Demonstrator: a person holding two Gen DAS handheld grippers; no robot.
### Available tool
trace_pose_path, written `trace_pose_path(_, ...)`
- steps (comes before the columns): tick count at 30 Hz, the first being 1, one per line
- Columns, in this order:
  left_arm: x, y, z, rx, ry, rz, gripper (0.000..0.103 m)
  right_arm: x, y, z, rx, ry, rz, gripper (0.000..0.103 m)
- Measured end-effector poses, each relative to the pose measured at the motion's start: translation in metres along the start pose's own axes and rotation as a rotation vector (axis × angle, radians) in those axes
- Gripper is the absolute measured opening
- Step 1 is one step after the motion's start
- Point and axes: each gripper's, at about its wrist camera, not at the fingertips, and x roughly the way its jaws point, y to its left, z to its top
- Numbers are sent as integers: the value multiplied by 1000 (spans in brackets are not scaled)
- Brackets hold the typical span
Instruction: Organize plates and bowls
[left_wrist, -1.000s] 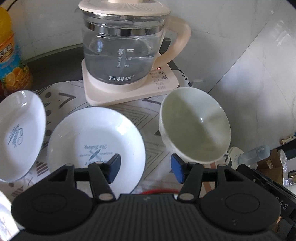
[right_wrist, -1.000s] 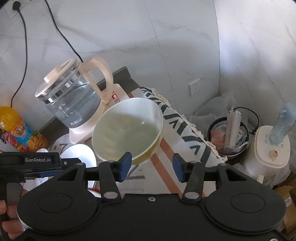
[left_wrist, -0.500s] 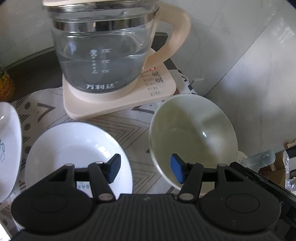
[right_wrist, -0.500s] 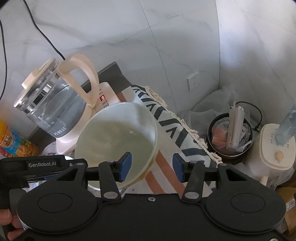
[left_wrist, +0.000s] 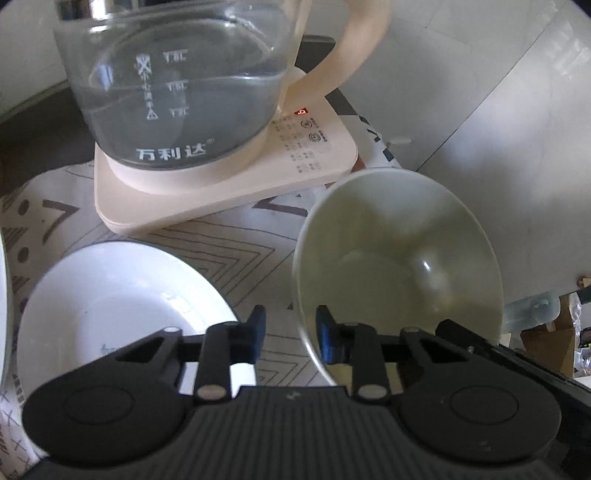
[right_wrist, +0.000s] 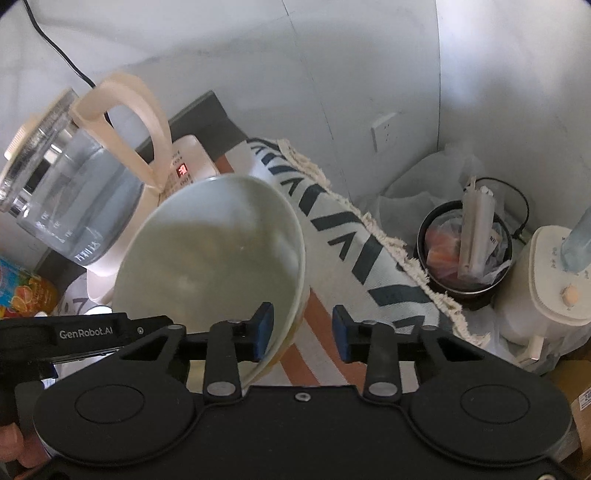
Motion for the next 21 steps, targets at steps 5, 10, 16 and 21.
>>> trace_pose_path(5, -3, -6, -1, 10, -9, -16, 11, -1, 10, -1, -46, -11, -6, 18)
trace_pose_path(10, -11, -3, -5, 3, -14, -35, 11, -11, 10, -3, -54, -29, 3, 18)
trace_pose_path(16, -34, -3, -11, -6, -48, -39, 11, -29, 16, -5, -73, -61, 15, 18)
trace_pose_path(21, -61, -1, -18, -21, -87, -39, 11, -46, 23, -3, -96, -95, 35, 18)
